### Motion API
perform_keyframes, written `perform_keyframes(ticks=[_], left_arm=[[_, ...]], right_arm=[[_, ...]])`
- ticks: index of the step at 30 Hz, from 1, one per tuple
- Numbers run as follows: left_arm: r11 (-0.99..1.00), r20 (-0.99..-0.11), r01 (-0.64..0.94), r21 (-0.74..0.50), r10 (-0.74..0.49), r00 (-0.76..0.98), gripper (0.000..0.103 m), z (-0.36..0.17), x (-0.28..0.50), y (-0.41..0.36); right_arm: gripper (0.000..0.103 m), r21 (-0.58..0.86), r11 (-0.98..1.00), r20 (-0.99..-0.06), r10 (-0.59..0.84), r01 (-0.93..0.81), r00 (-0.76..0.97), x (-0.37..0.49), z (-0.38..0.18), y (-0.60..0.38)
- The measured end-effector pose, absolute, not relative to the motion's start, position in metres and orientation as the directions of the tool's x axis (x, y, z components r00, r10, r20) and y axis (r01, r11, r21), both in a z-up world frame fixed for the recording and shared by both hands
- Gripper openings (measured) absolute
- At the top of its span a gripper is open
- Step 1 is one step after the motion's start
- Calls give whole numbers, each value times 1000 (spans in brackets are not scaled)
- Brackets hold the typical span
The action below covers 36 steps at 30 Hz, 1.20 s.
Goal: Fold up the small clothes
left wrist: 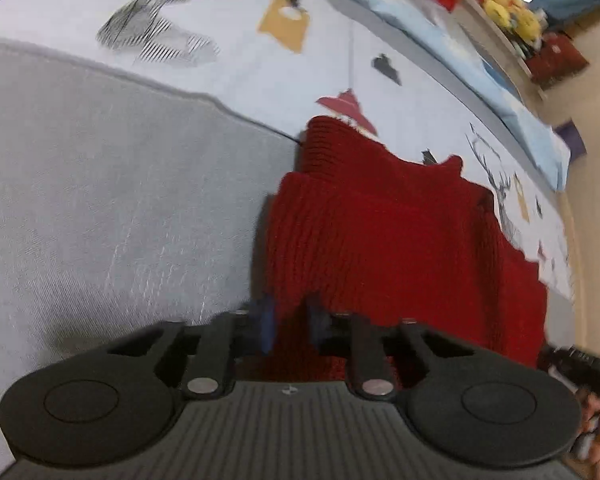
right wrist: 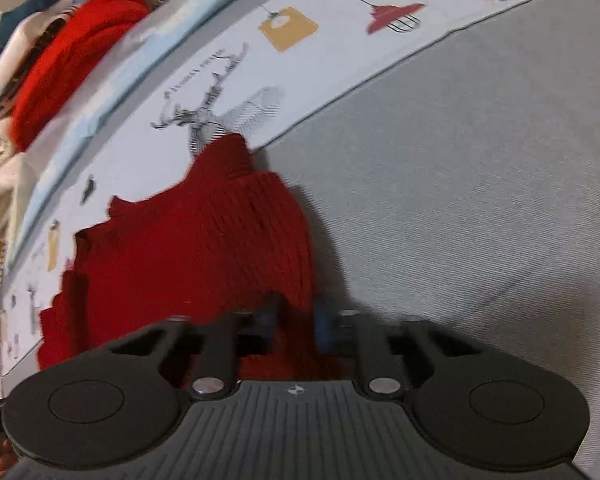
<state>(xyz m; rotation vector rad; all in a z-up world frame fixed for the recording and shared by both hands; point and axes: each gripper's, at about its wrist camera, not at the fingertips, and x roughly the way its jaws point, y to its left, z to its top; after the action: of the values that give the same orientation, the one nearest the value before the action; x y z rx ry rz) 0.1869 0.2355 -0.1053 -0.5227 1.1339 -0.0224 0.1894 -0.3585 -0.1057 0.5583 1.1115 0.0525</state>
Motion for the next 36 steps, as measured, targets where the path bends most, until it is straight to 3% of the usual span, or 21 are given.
perform_keyframes(ticks=[4,10,14,17,18,19,21,23,28,31,32,33,34,36], left_arm=[[913,-814,-181,-366,-219,538,8,-75,179,231],[931,-635,-121,-346,-137,760,8,-23,164,226],[935,-578,-137,-328,-84,812,9,-20,177,220],[937,-677,-190,-292,-62,733,16,-42,195,220],[935,-745,-200,-294,-93,661,30,-54,202,221],[928,-780,-203,-312,-128,612,35,-62,203,224],[919,-829,-219,-327,-167,534,35,-74,198,227],[920,-852,-215,-327,-188,489,38,-79,189,228],[905,-869,-176,-386,-294,397,40,-93,161,234],[908,-880,-163,-386,-309,361,39,-99,144,230],[908,-882,-159,-387,-315,351,35,-100,139,228],[905,-878,-151,-397,-327,350,14,-99,135,225],[905,-873,-145,-399,-327,361,14,-93,131,225],[910,-849,-118,-398,-317,422,13,-69,121,227]], right_arm=[[10,443,875,-788,278,193,550,185,-80,-358],[9,471,879,-559,236,70,795,164,-18,-357],[9,458,886,-471,174,71,865,167,-10,-348],[17,418,895,-589,137,155,796,188,-34,-344],[19,409,890,-669,142,203,729,197,-50,-345],[19,393,887,-727,138,243,672,201,-62,-346],[26,353,881,-817,126,314,563,202,-83,-351],[29,365,861,-861,168,354,479,194,-98,-358],[44,411,842,-868,244,349,433,164,-105,-364],[44,423,854,-869,287,302,403,152,-109,-358],[39,425,859,-868,296,286,400,147,-109,-355],[22,424,865,-864,298,267,407,142,-108,-354],[15,419,872,-857,288,254,427,137,-104,-352],[13,451,855,-827,295,254,478,123,-88,-351]])
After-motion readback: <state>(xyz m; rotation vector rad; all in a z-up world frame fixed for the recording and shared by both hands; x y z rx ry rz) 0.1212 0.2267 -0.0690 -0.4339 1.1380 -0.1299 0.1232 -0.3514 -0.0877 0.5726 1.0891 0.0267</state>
